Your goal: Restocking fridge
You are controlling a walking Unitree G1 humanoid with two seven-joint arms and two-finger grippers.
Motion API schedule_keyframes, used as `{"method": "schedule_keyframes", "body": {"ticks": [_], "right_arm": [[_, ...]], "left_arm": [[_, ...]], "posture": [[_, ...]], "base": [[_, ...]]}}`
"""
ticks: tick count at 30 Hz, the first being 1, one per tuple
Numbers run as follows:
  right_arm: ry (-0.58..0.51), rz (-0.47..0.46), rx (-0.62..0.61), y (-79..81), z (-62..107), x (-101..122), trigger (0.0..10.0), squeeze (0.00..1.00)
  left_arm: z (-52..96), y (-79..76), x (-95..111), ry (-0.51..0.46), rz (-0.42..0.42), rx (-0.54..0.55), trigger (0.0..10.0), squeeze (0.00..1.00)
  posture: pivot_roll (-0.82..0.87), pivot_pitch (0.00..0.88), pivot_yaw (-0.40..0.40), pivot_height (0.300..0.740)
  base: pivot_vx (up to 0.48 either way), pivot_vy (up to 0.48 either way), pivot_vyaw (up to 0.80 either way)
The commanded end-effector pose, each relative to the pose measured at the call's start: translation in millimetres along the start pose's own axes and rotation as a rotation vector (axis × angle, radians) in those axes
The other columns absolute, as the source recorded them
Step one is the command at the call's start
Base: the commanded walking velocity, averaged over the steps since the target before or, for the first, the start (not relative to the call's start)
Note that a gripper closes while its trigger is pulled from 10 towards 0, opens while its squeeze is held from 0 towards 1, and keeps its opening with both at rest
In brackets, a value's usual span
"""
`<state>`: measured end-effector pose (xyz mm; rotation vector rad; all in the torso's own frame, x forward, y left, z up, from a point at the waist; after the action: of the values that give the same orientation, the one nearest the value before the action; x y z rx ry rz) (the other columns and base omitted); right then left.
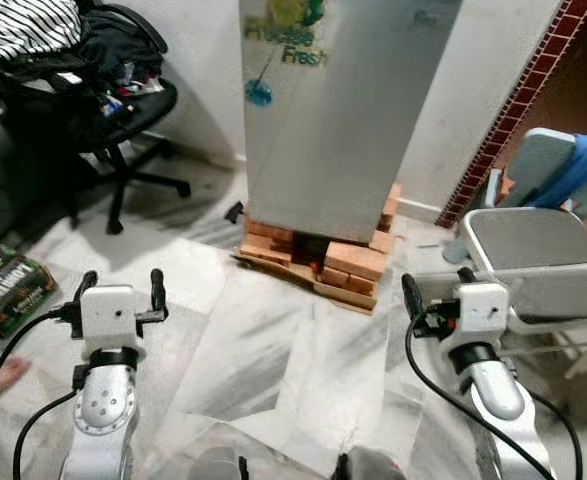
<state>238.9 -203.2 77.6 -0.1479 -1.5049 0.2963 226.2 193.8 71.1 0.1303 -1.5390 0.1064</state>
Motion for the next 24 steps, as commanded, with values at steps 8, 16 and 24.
{"method": "schedule_keyframes", "body": {"ticks": [8,16,24], "right_arm": [[0.048,-0.084,-0.027,9.9,-1.7,-4.2,10.0,0.0],[0.048,-0.131,-0.104,23.5,-9.1,-12.2,10.0,0.0],[0.061,-0.12,-0.146,15.1,-7.4,-19.7,10.0,0.0]], "left_arm": [[5.1,-0.6,-6.2,0.015,-0.011,-0.022,10.0,0.0],[1.3,-3.7,-10.3,0.009,-0.038,-0.019,10.0,0.0],[-14.4,-20.8,-8.2,-0.004,-0.039,-0.11,10.0,0.0]], "posture": [[0.06,0.034,0.022,0.74],[0.06,0.0,0.051,0.74],[0.01,0.0,0.082,0.74]], "base": [[0.0,0.48,0.0],[0.0,0.237,0.0],[0.0,0.0,0.0]]}}
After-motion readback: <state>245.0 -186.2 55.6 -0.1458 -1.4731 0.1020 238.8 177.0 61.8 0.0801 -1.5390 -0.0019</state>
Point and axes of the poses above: a point about 5 cm out from each wrist's last joint towards the gripper, its own z axis pointing back from the gripper into the wrist, its own x axis along the axis of the wrist's last joint, y = z × x, the point moved 1 cm from there along -z, pointing out of the wrist towards the gripper, and after that the axes turned 9 degrees about z, right-handed, at the moved point
